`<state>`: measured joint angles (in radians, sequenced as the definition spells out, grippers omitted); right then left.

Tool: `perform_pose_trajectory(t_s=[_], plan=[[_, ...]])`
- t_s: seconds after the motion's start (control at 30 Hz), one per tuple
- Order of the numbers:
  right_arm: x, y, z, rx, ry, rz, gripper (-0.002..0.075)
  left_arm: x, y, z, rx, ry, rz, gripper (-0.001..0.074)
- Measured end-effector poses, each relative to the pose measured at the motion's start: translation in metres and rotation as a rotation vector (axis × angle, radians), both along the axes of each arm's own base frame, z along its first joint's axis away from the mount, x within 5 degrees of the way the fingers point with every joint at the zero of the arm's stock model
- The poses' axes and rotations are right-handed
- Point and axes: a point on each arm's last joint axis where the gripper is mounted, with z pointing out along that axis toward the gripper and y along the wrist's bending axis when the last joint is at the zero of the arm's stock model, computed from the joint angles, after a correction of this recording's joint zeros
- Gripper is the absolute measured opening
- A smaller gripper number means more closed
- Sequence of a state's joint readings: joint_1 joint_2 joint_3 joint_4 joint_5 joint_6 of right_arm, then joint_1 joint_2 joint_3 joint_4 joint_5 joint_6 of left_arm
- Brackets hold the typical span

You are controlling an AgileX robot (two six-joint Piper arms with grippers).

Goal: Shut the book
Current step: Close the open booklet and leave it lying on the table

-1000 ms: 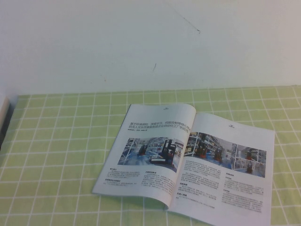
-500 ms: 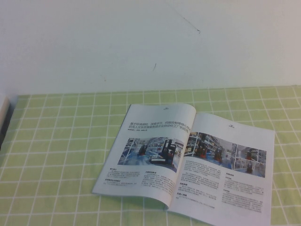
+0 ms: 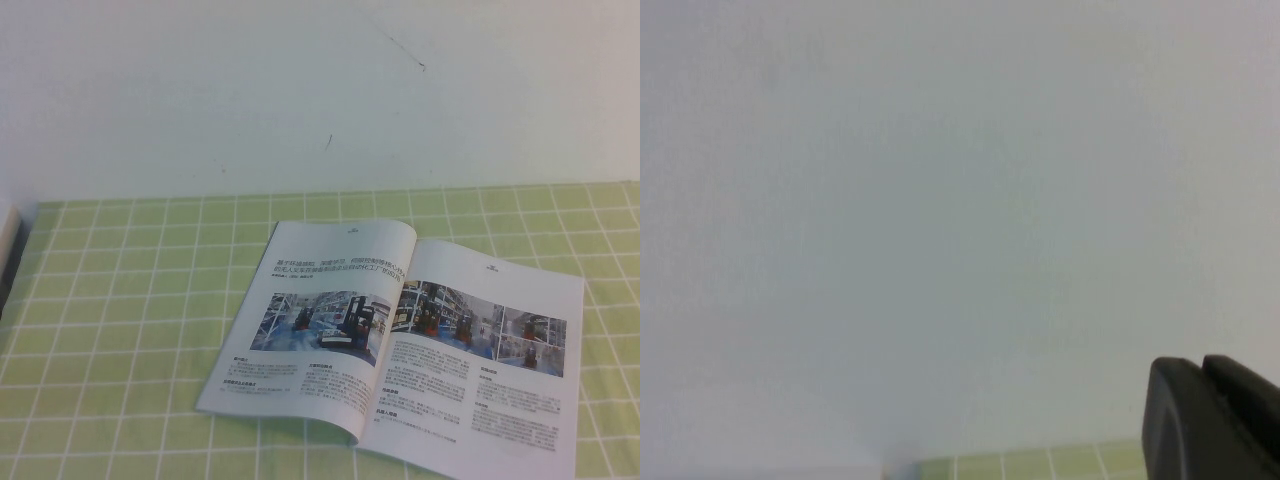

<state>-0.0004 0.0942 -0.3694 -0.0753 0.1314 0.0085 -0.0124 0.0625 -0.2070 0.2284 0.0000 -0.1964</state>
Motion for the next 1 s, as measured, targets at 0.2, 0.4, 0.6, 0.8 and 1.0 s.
perform_pose_trajectory(t_s=[0.2,0.4,0.6,0.8,1.0], plan=[[0.036,0.005,0.01,0.028,0.44,0.049,-0.0003,0.026,0.002,0.012,-0.028,0.203,0.019,-0.0004],[0.079,0.018,0.006,-0.114,0.681,0.229,-0.0003,0.064,-0.002,0.003,-0.222,0.599,0.014,-0.0004],[0.115,0.03,-0.006,-0.008,0.731,0.355,-0.0003,0.106,-0.016,-0.023,-0.479,0.925,-0.039,-0.0004],[0.154,0.042,-0.04,-0.034,0.868,0.52,-0.0003,0.146,-0.022,-0.057,-0.788,1.047,0.019,-0.0004],[0.187,0.046,-0.092,-0.041,1.06,0.621,-0.0003,0.188,-0.036,-0.067,-0.592,1.155,-0.167,-0.0004]])
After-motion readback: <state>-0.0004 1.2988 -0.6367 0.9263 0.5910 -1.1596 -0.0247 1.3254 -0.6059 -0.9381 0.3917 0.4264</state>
